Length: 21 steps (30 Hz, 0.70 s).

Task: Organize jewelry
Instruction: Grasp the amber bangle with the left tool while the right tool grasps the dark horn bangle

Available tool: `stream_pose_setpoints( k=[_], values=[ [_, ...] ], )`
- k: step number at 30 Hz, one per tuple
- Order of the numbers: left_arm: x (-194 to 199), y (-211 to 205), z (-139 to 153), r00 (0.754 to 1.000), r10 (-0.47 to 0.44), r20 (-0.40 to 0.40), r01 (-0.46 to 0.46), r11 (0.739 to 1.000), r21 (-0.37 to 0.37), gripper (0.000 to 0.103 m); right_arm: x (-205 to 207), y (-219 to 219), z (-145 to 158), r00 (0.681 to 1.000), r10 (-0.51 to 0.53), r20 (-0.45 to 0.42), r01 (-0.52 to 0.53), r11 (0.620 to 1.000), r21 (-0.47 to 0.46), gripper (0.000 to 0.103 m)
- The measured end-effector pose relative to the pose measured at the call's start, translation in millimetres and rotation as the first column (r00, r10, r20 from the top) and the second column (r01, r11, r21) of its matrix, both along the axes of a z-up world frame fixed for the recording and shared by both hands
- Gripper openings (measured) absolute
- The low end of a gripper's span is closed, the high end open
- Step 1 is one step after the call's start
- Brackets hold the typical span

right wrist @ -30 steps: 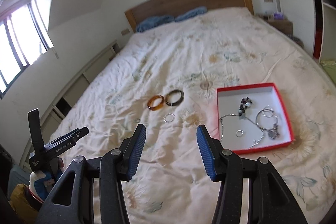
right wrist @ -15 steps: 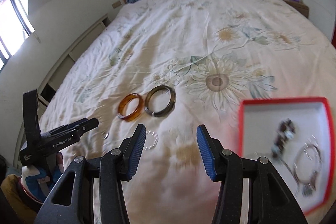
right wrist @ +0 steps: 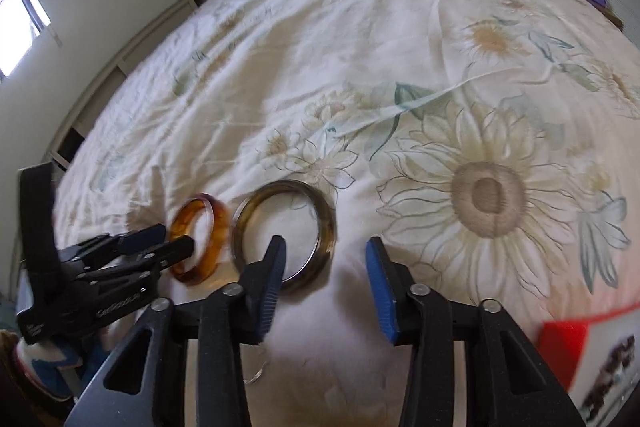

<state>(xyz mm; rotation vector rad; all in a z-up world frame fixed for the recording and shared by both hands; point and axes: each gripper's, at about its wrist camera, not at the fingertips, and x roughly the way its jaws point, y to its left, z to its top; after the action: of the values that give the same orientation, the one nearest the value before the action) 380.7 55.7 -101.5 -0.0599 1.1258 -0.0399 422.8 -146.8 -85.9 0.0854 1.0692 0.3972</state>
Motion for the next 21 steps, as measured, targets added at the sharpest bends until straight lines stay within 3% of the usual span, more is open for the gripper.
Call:
stream_pose_setpoints(
  k=[7, 13, 15, 18, 21],
  values=[
    [1.3, -5.8, -7.1, 1.0, -0.027, 0.013, 0.026, 0.998, 0.052, 0.042, 16.9, 9.3, -18.1, 0.999, 0.023, -0.032, -0.024, 0.999, -0.03, 0.031],
    [1.2, -9.0, -9.7, 0.999, -0.034, 0.031, 0.031, 0.997, 0.077, 0.041, 23.6, 25.3, -35.1, 0.997, 0.074, -0.036, -0.078, 0.99, -0.115, 0.03],
    [0.9, -11.3, -10.1, 0.999, -0.034, 0.042, 0.03, 0.995, 0.09, 0.039, 24.0, 30.8, -39.4, 0.995, 0.097, -0.023, -0.099, 0.983, -0.157, 0.025],
    [-0.2, -13.5, -8.1, 0.997, -0.04, 0.059, 0.033, 0.993, 0.111, 0.031, 25.0, 27.5, -39.8, 0.996, 0.085, -0.014, -0.086, 0.982, -0.171, 0.009],
    [-1.3, -13.0, -3.0, 0.997, -0.036, 0.073, 0.028, 0.993, 0.114, 0.017, 23.5, 17.2, -34.9, 0.998, 0.054, -0.009, -0.055, 0.99, -0.133, 0.009]
  ],
)
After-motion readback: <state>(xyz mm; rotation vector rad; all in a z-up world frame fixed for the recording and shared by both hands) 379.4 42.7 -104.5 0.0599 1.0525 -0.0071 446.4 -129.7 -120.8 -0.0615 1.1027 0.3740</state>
